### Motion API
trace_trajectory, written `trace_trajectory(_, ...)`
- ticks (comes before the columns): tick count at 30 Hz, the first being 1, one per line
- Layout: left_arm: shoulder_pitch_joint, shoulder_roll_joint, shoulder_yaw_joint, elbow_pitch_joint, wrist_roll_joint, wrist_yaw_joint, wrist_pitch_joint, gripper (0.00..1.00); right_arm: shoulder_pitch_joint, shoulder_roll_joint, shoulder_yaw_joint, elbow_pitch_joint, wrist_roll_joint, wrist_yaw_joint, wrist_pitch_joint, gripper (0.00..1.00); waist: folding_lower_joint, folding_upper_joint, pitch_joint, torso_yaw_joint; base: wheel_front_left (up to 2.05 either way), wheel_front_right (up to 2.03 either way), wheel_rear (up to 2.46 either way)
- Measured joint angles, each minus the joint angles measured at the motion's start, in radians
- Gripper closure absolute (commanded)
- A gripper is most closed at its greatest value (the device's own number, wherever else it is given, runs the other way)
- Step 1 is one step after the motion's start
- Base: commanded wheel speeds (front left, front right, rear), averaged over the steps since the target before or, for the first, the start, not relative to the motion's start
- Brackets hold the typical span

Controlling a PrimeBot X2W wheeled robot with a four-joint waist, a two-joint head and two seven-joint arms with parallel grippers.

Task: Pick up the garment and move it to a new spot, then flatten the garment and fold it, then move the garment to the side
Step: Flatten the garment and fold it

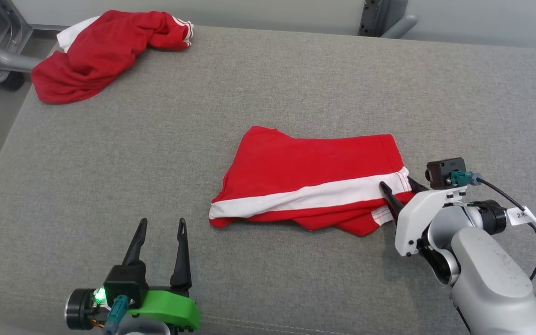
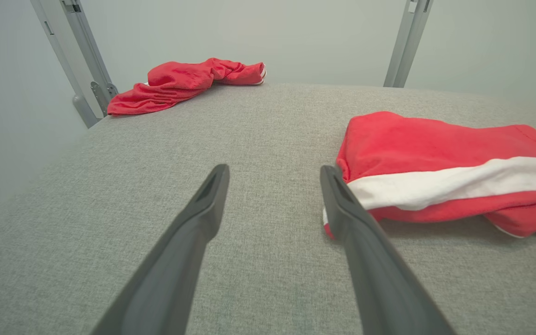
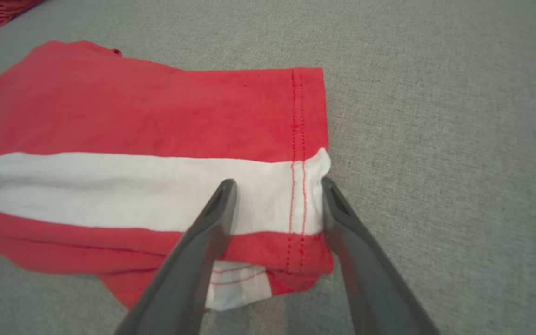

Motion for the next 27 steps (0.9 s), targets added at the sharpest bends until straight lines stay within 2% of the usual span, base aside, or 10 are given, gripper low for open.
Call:
trace_trajectory(1,0.0,0.0,0.0,0.0,0.0,0.0,0.0,0.0,0.0,-0.001,0.007,-0.004,0.012,0.0,0.001,0.37,0.0,0.0,-0.001,-0.001,0.0,0.0,0.0)
trace_trajectory(3,0.0,0.0,-0.002,0.0,0.0,0.0,0.0,0.0,0.0,-0.006,0.018,-0.01,0.026,0.0,0.002,0.56,0.0,0.0,-0.002,-0.004,0.0,0.0,0.0)
trace_trajectory(12,0.0,-0.001,-0.011,0.003,0.0,0.0,0.0,0.0,-0.028,-0.013,0.039,0.009,0.066,0.0,0.003,0.68,0.0,0.0,-0.002,-0.005,0.0,0.0,0.0)
trace_trajectory(14,0.0,-0.001,-0.012,0.006,0.0,0.0,0.0,0.0,-0.038,-0.013,0.041,0.022,0.069,0.0,-0.003,0.76,0.0,0.0,-0.003,-0.002,0.0,0.0,0.0)
trace_trajectory(17,0.0,-0.001,-0.011,0.011,0.0,0.0,0.0,0.0,-0.045,-0.011,0.045,0.038,0.069,0.0,-0.017,1.0,0.0,0.0,-0.007,0.0,0.0,0.0,0.0)
trace_trajectory(27,0.011,-0.001,-0.012,0.019,-0.024,-0.009,0.0,0.0,0.0,-0.024,0.009,-0.009,0.092,0.0,-0.093,1.0,0.0,0.0,-0.024,-0.027,0.0,0.0,0.0)
